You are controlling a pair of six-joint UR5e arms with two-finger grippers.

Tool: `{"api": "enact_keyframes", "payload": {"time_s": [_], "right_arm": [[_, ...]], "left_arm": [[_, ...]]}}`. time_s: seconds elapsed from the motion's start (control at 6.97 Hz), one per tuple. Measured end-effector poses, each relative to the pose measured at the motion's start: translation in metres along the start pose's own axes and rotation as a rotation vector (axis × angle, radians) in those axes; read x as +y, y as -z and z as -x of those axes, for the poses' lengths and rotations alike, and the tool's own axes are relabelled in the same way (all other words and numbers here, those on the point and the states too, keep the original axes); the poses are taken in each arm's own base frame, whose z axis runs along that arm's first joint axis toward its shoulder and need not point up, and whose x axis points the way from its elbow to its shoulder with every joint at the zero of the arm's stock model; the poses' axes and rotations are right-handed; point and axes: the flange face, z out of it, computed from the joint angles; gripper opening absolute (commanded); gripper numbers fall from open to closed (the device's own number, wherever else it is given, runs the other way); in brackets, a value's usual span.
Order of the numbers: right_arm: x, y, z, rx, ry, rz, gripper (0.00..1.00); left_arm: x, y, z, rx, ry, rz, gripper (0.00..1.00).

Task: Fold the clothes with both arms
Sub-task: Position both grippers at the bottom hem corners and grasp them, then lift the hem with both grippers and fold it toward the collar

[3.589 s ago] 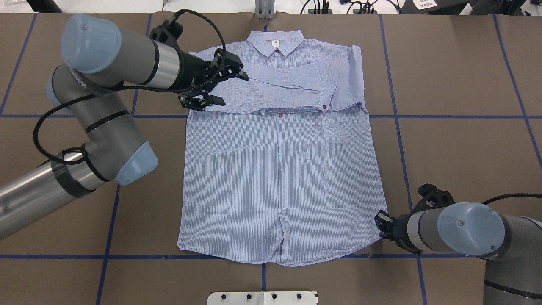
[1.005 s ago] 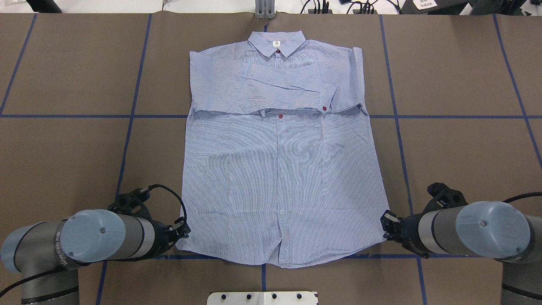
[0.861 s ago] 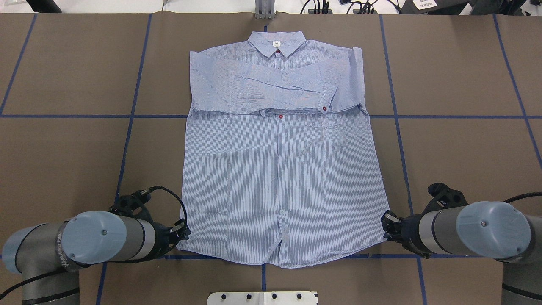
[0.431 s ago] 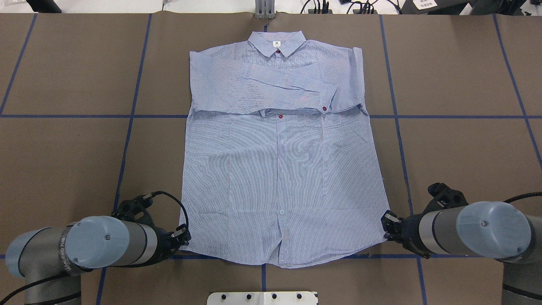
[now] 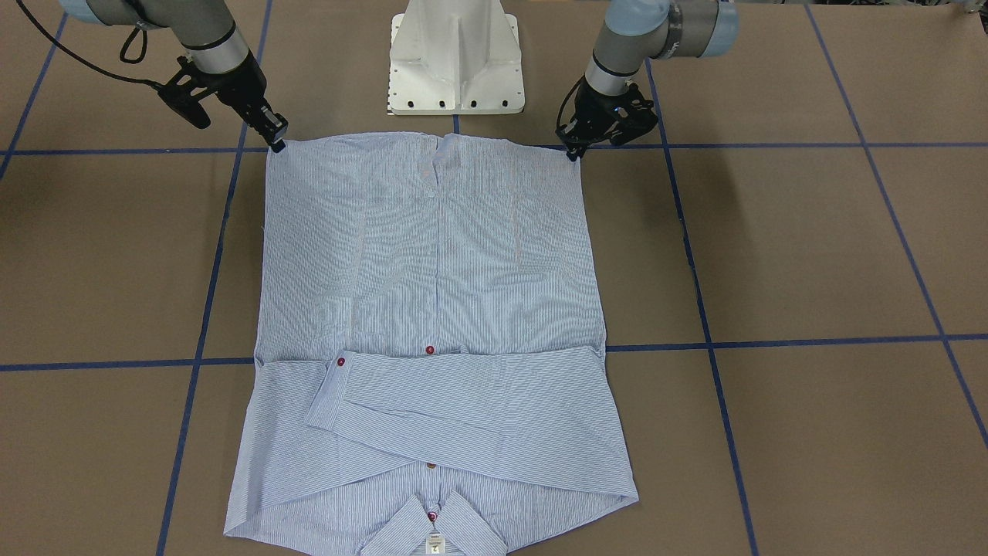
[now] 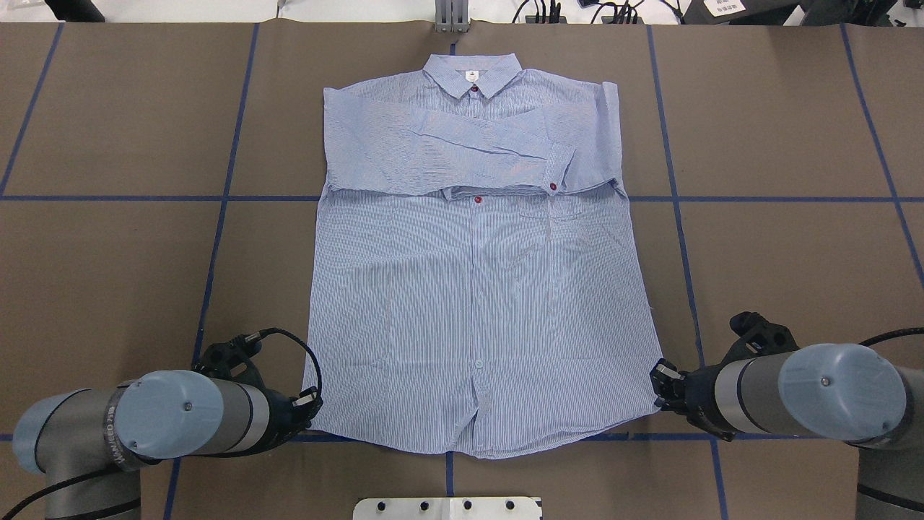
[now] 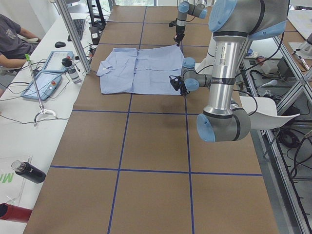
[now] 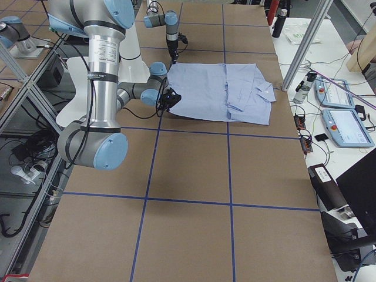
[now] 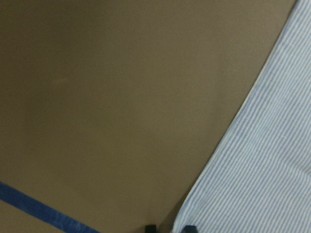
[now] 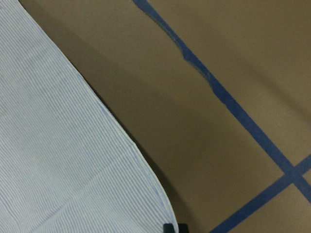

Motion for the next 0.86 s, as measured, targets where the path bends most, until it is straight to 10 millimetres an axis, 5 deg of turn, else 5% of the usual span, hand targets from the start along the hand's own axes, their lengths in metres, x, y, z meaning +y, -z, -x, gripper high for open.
{"api": "enact_keyframes", "payload": {"time_s": [0.29, 0.86], "right_arm": [[0.0, 0.005, -0.002, -0.002, 0.0, 0.002, 0.0], [0.001, 0.048, -0.016, -0.021, 0.004, 0.026, 0.0]], "left_arm": [[0.004, 0.012, -0.004, 0.019, -0.01, 0.018, 0.0], [0.027, 0.093, -0.021, 0.132, -0.014, 0.123, 0.0]]}}
